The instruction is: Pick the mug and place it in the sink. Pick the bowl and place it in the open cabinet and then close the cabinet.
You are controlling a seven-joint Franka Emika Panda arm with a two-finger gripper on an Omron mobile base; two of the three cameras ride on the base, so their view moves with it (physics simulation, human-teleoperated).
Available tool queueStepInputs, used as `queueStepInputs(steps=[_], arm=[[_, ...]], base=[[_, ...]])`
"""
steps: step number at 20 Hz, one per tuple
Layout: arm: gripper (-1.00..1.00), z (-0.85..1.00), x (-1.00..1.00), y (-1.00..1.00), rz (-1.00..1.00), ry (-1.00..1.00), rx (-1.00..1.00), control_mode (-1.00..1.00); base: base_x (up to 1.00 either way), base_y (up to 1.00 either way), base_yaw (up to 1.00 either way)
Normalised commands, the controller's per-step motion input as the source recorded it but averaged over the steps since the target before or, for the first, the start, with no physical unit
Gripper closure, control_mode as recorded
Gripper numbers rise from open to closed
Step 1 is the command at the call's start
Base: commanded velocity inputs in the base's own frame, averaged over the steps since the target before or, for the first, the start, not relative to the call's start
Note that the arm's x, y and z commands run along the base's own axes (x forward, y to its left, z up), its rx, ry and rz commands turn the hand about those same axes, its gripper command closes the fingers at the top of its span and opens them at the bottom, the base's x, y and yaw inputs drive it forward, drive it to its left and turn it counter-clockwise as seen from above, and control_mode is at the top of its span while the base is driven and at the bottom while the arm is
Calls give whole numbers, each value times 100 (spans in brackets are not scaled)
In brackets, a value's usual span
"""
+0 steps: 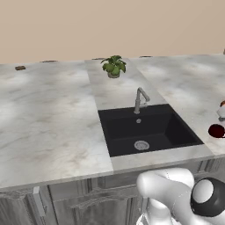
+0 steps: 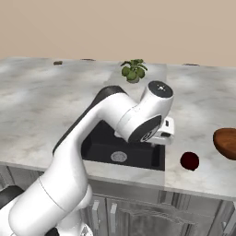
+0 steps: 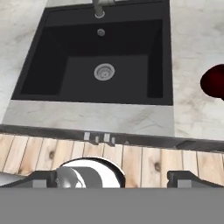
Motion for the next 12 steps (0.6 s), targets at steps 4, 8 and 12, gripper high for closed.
queueStepInputs(steps=[4,8,12], arm=[[-100,-23,-25,-13,0,-5,-1,-100],[-100,-26,-17,-5,0,-8,-4,-100],[-100,-13,-5,-34,0,0,0,-100]], base=[[0,0,0],[0,0,0],[0,0,0]])
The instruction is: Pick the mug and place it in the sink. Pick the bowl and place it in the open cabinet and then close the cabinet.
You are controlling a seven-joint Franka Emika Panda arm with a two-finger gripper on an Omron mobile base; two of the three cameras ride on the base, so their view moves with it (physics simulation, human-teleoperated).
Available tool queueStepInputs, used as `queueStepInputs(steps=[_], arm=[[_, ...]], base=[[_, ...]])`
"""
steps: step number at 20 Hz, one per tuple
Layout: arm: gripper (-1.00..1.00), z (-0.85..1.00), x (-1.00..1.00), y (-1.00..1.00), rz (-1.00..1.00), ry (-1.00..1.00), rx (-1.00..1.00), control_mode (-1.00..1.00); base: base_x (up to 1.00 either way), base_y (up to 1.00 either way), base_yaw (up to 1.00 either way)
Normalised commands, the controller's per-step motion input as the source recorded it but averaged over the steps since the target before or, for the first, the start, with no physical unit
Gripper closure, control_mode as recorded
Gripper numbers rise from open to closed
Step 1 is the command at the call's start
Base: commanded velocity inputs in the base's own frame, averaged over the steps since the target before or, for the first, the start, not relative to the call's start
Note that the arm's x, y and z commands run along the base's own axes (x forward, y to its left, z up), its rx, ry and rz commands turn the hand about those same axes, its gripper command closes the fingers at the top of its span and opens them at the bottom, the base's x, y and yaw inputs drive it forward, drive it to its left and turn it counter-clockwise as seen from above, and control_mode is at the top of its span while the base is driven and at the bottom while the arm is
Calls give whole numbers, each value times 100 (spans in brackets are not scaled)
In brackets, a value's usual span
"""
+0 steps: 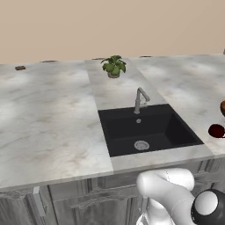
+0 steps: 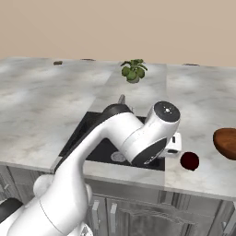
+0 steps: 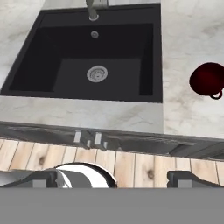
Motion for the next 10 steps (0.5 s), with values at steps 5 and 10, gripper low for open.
queueStepInputs(steps=[5,10], arm=[[-100,-14,0,-47,0,0,0,-100],[-100,-22,0,-43,0,0,0,-100]], base=[[0,0,0],[0,0,0]])
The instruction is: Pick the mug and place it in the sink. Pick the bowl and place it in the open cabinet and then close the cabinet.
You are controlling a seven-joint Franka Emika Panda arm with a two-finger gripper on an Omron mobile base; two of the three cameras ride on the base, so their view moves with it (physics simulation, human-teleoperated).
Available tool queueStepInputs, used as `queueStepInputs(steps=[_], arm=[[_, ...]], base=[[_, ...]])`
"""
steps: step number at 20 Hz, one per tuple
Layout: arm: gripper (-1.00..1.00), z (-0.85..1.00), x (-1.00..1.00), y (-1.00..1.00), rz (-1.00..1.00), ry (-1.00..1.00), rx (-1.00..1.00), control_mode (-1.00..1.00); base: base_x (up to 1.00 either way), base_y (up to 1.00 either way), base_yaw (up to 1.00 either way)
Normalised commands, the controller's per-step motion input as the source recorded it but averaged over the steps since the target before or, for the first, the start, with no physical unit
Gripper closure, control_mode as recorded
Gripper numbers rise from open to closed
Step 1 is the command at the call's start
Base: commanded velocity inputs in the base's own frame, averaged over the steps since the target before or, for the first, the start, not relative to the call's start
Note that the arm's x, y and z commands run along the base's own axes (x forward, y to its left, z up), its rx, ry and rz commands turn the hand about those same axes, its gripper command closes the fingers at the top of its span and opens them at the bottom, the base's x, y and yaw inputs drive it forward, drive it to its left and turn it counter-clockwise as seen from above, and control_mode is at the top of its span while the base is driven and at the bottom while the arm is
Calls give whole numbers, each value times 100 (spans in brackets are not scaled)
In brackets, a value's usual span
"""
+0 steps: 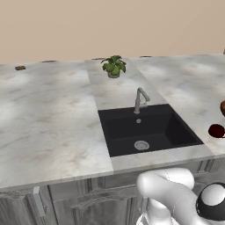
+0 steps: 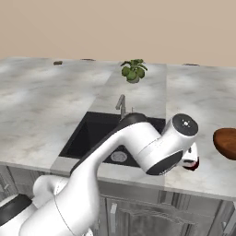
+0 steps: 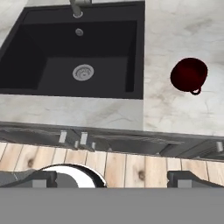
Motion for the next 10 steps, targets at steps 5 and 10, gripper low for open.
queueStepInputs(steps=[5,10], arm=[[-100,-24,0,-39,0,0,0,-100],[-100,-23,0,-30,0,2,0,-100]], base=[[0,0,0],[0,0,0]])
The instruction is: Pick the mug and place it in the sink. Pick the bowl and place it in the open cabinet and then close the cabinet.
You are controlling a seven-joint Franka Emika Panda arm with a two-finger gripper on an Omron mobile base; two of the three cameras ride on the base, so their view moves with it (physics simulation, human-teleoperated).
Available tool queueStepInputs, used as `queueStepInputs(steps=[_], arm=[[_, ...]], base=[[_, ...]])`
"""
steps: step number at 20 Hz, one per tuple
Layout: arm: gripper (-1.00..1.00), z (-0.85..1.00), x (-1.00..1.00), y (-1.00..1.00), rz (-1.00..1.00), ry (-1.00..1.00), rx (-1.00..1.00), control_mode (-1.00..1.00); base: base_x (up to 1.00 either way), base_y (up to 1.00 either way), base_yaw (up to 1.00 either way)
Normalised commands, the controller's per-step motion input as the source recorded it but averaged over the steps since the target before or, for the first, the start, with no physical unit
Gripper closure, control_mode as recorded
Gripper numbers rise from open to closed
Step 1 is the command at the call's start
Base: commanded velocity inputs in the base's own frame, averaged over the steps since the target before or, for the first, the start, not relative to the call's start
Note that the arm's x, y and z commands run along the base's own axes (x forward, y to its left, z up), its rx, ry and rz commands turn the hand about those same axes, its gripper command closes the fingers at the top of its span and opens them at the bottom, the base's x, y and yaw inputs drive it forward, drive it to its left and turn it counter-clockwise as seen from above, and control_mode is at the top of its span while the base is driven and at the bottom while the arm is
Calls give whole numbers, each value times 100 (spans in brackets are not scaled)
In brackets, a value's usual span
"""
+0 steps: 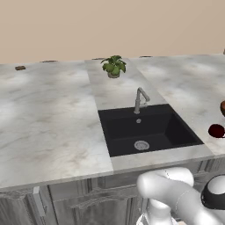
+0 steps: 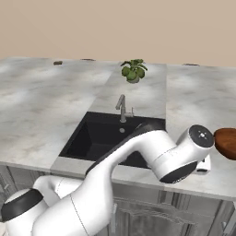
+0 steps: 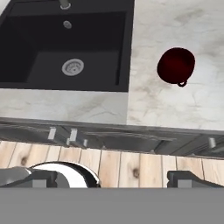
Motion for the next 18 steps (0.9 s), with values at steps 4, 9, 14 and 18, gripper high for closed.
queueStepInputs(steps=[4,9,14,18], arm=[[-100,-18,6,-16,2,1,0,-100],[-100,-15,29,-10,5,0,0,-100],[-100,-5,44,-4,5,0,0,-100],[-100,-3,28,-8,4,0,0,-100]], base=[[0,0,0],[0,0,0],[0,0,0],[0,0,0]])
